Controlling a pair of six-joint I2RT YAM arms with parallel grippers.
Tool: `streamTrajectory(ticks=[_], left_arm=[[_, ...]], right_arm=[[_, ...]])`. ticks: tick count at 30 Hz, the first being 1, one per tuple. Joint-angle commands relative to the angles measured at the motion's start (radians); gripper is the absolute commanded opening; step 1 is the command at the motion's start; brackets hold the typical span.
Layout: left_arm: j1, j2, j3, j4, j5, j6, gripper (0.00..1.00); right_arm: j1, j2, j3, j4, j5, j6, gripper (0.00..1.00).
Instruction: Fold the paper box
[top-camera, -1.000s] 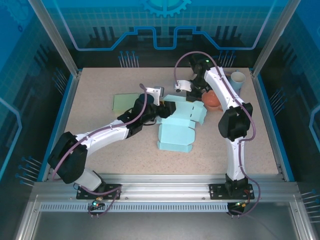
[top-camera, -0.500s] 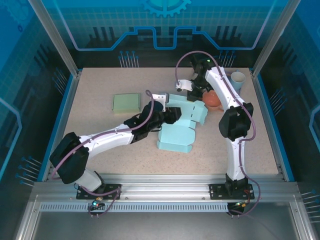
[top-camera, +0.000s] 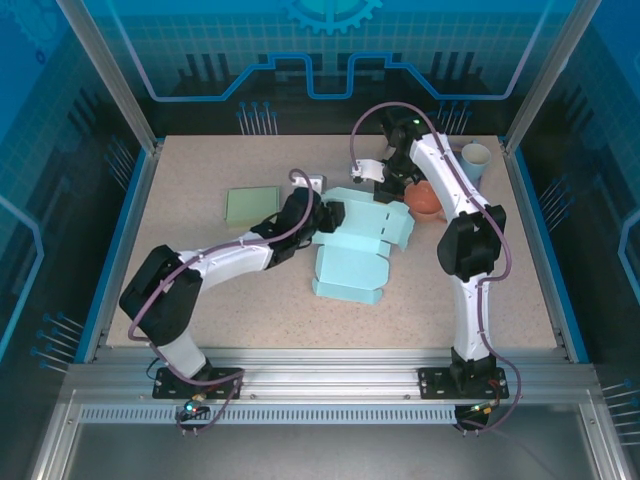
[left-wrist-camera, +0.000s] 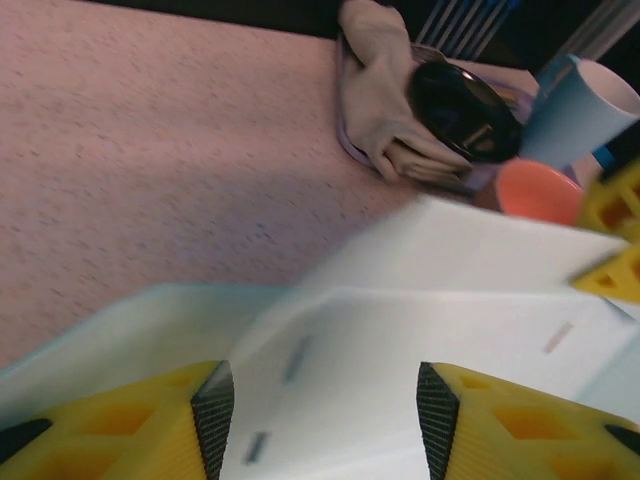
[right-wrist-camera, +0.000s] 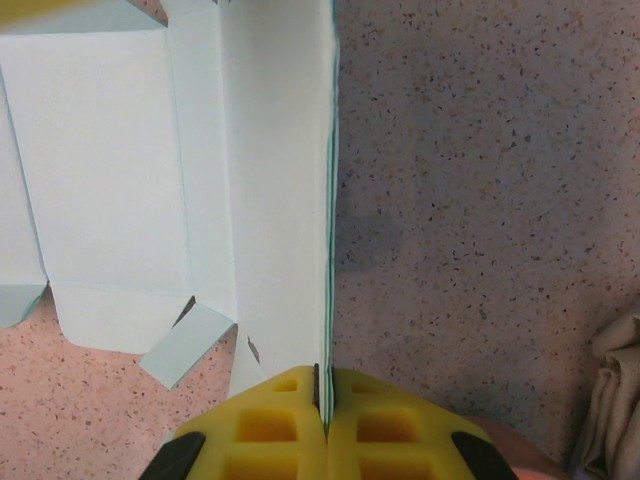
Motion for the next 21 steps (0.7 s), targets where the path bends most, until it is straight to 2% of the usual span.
streamTrajectory(ticks=[1,4,8,14,21], left_arm=[[0.032,-0.028,-0.043,0.103,0.047,0.071,0.55],[0.083,-0.026,-0.051,0.135,0.17,0.068,0.56],[0.093,-0.015,-0.043,0.171,0.272,0.08,0.56],[0.092,-0.022,-0.016,0.146,0.26,0.089,0.56],[0.075,-0.03,-0.018,0.145,0.332,0.071,0.55]], right_arm=[[-0.012,0.008,0.012,-0.014,-0.004,0.011,0.0],[-0.012,0.011,0.012,-0.013,-0.007,0.009,0.0],[-0.012,0.015,0.01,-0.015,-0.001,0.008,0.0],[-0.01,0.014,0.006,-0.012,0.001,0.008,0.0],[-0.012,0.024,0.003,-0.01,0.004,0.014,0.0]])
